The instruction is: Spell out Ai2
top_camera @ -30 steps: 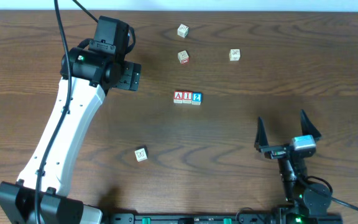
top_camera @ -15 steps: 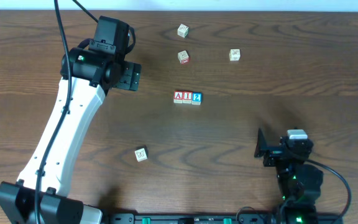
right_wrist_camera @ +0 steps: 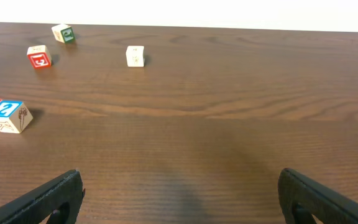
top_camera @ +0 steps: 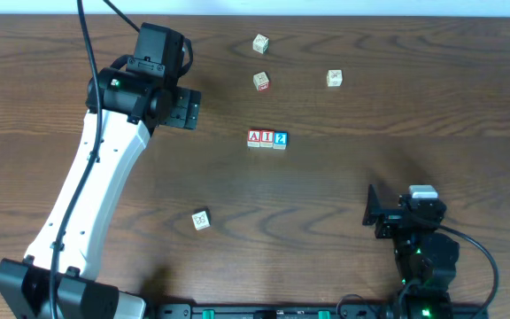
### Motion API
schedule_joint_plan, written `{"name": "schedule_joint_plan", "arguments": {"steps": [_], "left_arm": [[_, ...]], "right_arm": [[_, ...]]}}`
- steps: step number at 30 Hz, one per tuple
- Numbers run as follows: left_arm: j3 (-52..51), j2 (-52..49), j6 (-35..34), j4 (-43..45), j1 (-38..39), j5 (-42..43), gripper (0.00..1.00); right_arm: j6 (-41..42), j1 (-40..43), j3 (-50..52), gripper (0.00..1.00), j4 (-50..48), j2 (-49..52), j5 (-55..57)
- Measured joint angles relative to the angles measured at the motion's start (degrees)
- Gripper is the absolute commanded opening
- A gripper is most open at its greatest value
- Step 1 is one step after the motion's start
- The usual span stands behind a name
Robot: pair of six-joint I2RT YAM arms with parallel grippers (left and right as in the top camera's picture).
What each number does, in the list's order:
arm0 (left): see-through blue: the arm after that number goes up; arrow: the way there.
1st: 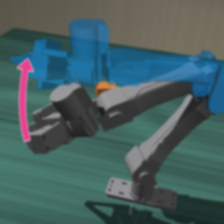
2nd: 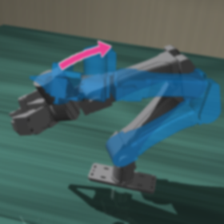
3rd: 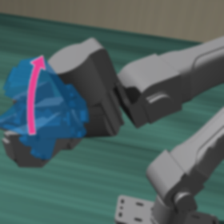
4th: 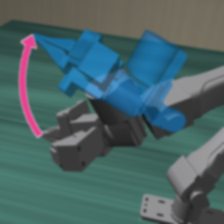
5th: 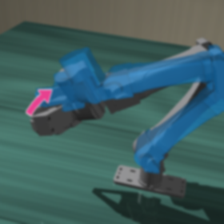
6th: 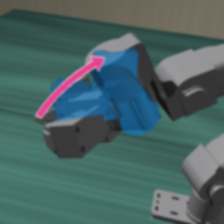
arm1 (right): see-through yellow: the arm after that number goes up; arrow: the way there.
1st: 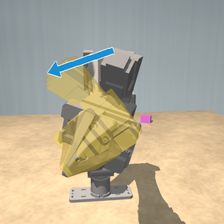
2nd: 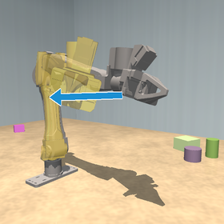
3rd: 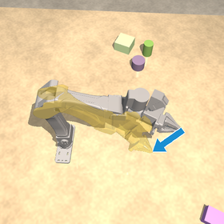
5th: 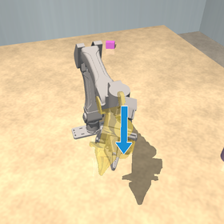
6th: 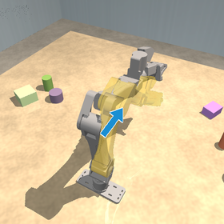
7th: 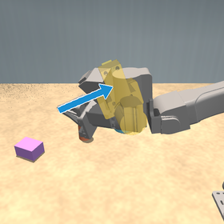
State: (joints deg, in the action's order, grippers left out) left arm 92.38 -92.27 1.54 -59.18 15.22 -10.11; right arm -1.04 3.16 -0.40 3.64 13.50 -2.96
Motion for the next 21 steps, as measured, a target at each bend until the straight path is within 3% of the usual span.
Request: {"name": "schedule_joint_plan", "arguments": {"steps": [15,21], "left_arm": [[-0.5,1.1,0.0,-0.1,0.1,0.1,0.95],[-5.7,13.5,0.0,5.9,0.3,-0.3,0.95]], "right_arm": [[0.0,0.0,0.0,0.99,0.0,0.0,0.0],[0.0,0.0,0.0,0.99,0.0,0.0,0.0]]}}
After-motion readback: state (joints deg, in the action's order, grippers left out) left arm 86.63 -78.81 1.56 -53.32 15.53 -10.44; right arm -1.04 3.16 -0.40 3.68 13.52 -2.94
